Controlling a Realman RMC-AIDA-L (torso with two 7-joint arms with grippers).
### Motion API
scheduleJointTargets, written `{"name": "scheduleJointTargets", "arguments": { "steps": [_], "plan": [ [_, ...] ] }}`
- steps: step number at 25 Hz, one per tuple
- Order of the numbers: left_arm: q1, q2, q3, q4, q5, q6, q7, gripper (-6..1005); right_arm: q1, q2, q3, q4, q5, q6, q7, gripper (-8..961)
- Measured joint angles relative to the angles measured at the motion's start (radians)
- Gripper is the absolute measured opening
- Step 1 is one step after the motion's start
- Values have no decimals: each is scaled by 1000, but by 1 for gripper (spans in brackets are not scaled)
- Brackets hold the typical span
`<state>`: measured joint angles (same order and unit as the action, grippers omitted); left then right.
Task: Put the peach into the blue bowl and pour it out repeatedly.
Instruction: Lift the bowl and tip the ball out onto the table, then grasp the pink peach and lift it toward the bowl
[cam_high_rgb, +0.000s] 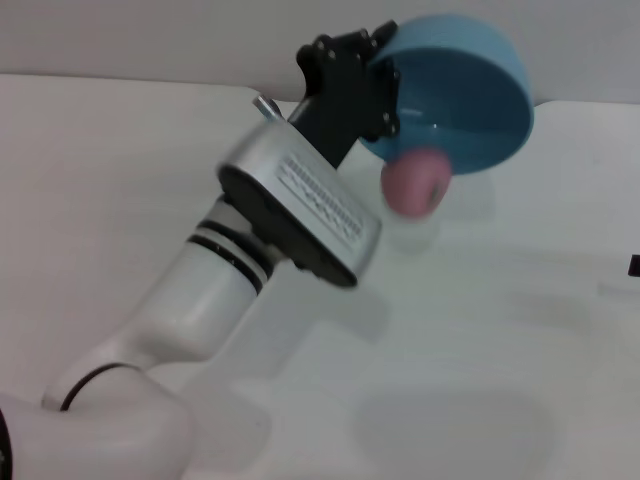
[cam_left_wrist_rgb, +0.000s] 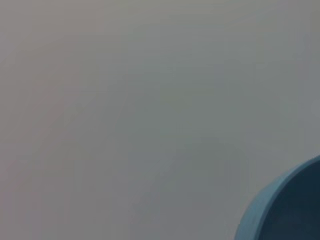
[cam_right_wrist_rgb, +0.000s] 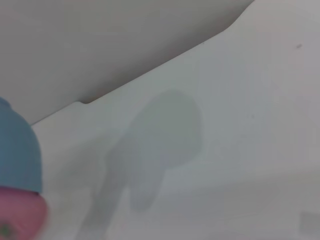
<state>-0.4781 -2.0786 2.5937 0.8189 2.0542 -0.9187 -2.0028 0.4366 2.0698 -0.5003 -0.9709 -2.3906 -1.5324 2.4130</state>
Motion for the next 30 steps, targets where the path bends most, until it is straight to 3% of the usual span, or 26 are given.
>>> {"name": "scheduleJointTargets", "arguments": {
  "steps": [8, 12, 15, 18, 21, 23, 25, 27, 28, 30],
  "plan": [
    [-5, 0, 47, -27, -1, 8, 155, -1, 5, -1, -4, 6, -1, 1, -4, 466],
    [-6, 0, 21, -25, -18, 25, 98, -2, 11, 0, -9, 8, 2, 0, -17, 471],
    [-4, 5, -80, 16, -49, 124, -24, -2, 18, 1, -20, 17, 27, -6, -65, 474],
    [1, 11, -217, 62, -54, 311, -87, -2, 27, 0, -59, 47, 81, -7, -129, 478],
    [-12, 12, -449, 104, -57, 659, -101, -1, 37, 0, -113, 81, 156, -1, -243, 482],
    [-45, 11, -635, 112, -60, 968, -120, -1, 50, 0, -154, 108, 199, 0, -330, 484],
    [-86, 16, -789, 101, -57, 1199, -166, -1, 65, 2, -197, 131, 227, 0, -404, 487],
    [-121, 21, -918, 81, -47, 1369, -209, -1, 83, 5, -250, 153, 247, 1, -472, 489],
    [-148, 24, -1032, 66, -25, 1501, -229, -1, 92, 6, -277, 162, 253, 1, -489, 490],
    [-160, 26, -1125, 65, 22, 1602, -251, -2, 115, 7, -337, 182, 263, 2, -508, 493]
  ]
}}
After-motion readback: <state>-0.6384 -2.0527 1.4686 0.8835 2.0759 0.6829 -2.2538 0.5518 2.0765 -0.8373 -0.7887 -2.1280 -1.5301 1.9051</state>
